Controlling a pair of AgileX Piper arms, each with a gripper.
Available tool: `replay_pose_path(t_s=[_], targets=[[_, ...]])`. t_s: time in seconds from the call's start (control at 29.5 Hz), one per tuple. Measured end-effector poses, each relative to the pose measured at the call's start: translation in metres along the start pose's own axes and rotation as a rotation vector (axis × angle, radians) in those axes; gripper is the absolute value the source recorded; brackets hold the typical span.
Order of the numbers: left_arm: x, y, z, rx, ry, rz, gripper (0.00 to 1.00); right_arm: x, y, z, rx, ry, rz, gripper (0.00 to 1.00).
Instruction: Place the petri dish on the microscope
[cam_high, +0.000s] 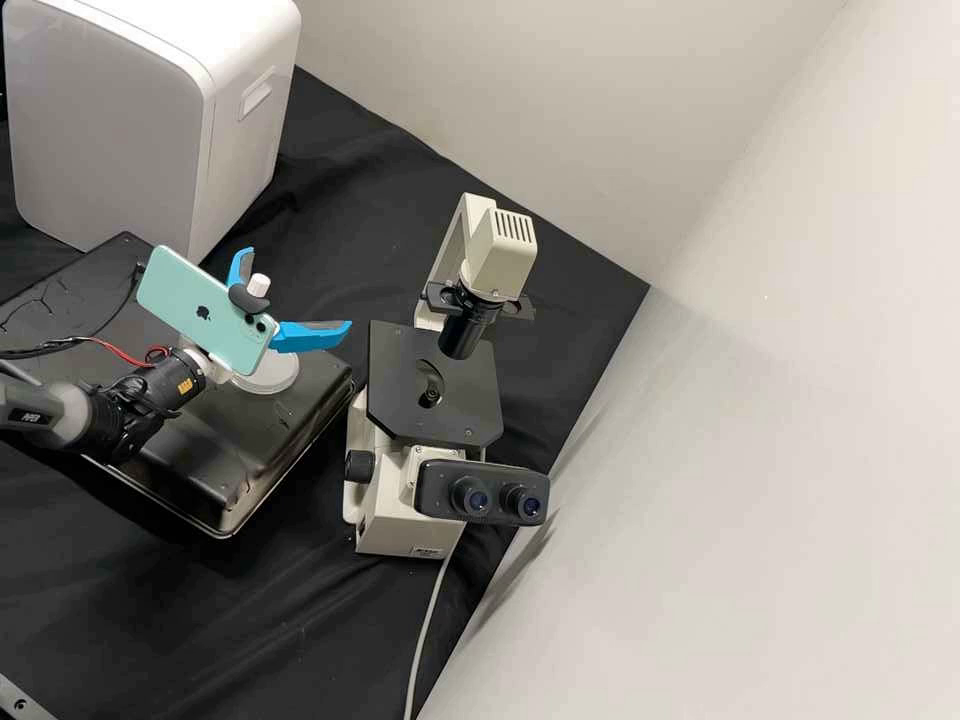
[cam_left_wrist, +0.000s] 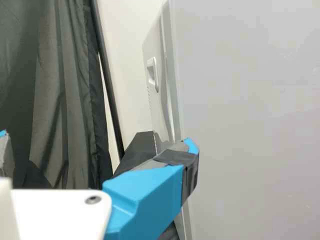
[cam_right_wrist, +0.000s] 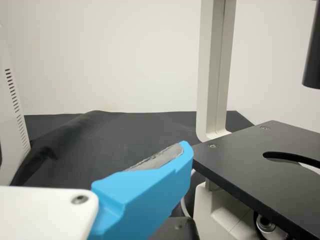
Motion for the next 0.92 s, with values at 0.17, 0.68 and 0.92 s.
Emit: replay_pose_path(t_s=[0.17, 0.68, 0.92], targets=[[0.0, 0.0, 0.0, 0.0, 0.0, 0.0, 1.0, 0.0, 0.0, 0.0, 0.0, 0.0, 0.0, 1.0], [-0.029, -0.012, 0.022, 0.0, -0.08, -0.058, 1.0, 0.0, 0.0, 0.0, 0.0, 0.0, 0.0, 1.0], [-0.066, -0.0153, 0.051, -0.018, -0.203, -0.06, 1.0, 0.0, 0.0, 0.0, 0.0, 0.0, 0.0, 1.0]])
